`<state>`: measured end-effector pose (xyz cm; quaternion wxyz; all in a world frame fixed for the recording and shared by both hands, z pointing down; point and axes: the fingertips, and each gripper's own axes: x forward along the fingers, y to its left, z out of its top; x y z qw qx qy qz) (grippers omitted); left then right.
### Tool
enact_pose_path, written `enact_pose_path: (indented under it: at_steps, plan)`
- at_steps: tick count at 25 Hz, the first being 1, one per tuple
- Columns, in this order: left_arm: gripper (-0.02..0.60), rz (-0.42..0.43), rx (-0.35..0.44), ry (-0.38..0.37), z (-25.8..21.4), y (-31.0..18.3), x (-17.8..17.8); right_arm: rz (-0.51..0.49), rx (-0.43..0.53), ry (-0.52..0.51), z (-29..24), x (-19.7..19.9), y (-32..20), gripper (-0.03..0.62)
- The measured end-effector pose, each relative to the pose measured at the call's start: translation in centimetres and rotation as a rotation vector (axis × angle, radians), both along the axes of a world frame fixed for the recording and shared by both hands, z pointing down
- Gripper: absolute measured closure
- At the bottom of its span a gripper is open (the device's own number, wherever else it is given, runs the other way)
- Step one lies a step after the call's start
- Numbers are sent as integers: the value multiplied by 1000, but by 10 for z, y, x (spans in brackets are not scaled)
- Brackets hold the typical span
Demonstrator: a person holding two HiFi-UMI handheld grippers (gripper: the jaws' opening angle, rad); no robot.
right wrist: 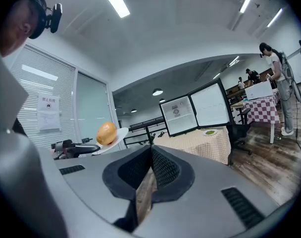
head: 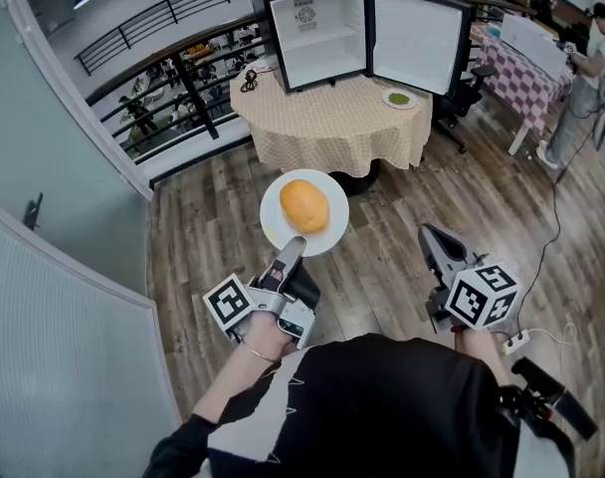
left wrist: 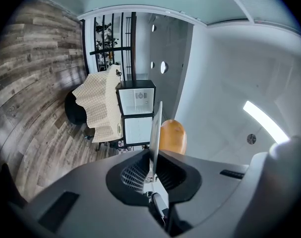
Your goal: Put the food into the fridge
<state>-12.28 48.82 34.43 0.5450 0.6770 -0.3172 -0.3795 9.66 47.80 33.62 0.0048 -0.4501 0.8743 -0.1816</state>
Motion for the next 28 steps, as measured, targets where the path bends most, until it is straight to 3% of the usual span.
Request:
enact_pose_path:
  at_steps: [5, 11, 20, 28]
  plan:
    - [555, 32, 2, -26, 7, -4, -27, 4, -32, 24, 15, -31, 4, 579]
    - [555, 29, 15, -20, 13, -17, -48, 44, -56, 81, 28, -34, 3, 579]
    - [555, 68, -53, -6, 14, -66, -37, 9, -119, 94, 25, -46, -56, 579]
    - [555, 66, -12, -6, 33, -77, -41, -36, -76, 79, 48, -61, -77, 579]
